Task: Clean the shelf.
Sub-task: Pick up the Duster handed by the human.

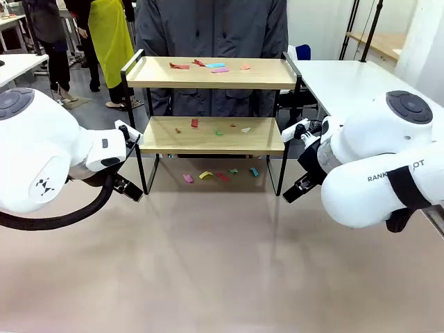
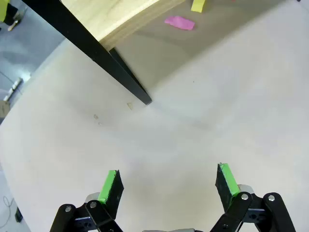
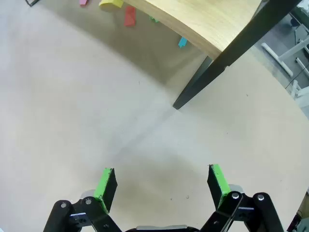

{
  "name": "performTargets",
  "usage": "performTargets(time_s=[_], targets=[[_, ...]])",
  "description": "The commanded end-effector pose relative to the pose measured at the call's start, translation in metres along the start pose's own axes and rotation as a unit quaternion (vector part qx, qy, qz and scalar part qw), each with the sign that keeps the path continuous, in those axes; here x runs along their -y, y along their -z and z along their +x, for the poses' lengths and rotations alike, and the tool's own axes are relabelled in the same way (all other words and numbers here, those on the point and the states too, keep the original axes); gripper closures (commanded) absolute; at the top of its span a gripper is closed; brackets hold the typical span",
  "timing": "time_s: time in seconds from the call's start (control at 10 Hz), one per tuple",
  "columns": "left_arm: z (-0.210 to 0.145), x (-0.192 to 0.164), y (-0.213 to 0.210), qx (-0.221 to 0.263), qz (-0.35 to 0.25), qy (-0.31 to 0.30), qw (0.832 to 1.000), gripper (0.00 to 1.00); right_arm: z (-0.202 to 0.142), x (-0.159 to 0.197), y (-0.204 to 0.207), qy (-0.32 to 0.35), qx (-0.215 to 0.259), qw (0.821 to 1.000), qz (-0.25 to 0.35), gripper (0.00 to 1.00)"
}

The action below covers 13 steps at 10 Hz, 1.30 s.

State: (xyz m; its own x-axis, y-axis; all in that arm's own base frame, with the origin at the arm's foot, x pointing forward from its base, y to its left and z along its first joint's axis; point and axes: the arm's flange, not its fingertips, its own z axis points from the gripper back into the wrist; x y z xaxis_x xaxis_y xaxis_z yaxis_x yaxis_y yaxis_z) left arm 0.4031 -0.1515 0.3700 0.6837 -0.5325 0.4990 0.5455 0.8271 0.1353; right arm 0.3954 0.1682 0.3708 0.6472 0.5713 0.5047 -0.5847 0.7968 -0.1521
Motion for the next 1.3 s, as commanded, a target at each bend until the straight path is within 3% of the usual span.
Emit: performTargets(time_s=[0.0, 0.9, 1.2], targets=[[0.000, 0.000, 0.000, 0.000, 0.000, 0.000, 1.000, 0.00, 0.000, 0.000, 0.000, 0.000, 0.000, 1.000, 0.000, 0.00], [0.000, 0.001, 0.000, 0.000, 0.000, 0.000, 1.000, 0.00, 0.000, 0.000, 0.000, 0.000, 0.000, 1.000, 0.000, 0.00], [0.028, -0.033, -0.066, 0.026, -0.039, 0.014, 0.999, 0.00, 0.046, 0.035, -0.071, 0.017, 0.052, 0.998, 0.022, 0.00]])
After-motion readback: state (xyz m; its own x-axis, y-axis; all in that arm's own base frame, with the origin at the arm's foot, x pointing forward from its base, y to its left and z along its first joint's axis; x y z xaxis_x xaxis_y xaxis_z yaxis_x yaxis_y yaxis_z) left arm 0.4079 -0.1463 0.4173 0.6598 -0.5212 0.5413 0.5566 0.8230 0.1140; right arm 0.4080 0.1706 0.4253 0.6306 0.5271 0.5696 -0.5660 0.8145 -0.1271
